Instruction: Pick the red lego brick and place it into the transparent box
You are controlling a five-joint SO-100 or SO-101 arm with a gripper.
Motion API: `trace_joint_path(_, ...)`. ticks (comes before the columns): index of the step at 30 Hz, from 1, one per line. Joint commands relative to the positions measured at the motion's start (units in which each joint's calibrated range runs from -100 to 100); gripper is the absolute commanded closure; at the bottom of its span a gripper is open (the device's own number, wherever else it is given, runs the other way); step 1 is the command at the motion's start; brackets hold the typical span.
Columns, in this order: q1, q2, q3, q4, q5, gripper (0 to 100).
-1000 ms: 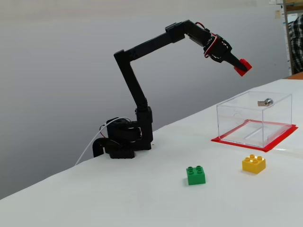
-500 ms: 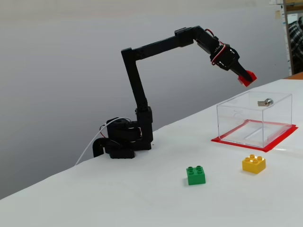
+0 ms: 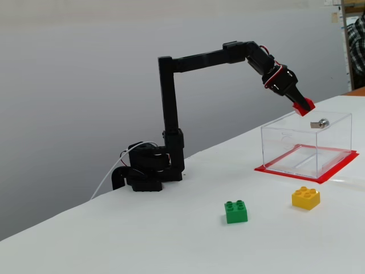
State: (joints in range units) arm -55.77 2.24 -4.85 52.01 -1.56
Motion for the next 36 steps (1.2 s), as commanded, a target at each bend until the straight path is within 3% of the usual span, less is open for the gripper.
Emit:
trace_joint_path(1, -0.53, 1.03, -5.09, -0.84, 0.21, 88)
trace_joint_path(8, -1.57, 2.21, -6.99, -0.75, 0.26, 87)
trace_joint_path(14, -2.09, 2.3, -6.9, -0.75, 0.21, 72)
trace_joint_path(18, -2.31, 2.21, -6.9, -0.66, 0.15, 67)
trace_joint_path(32, -2.23, 1.79, -6.99, 0.12, -0.11, 68)
trace_joint_path(36, -2.09, 1.53, -6.99, 0.12, -0.11, 81)
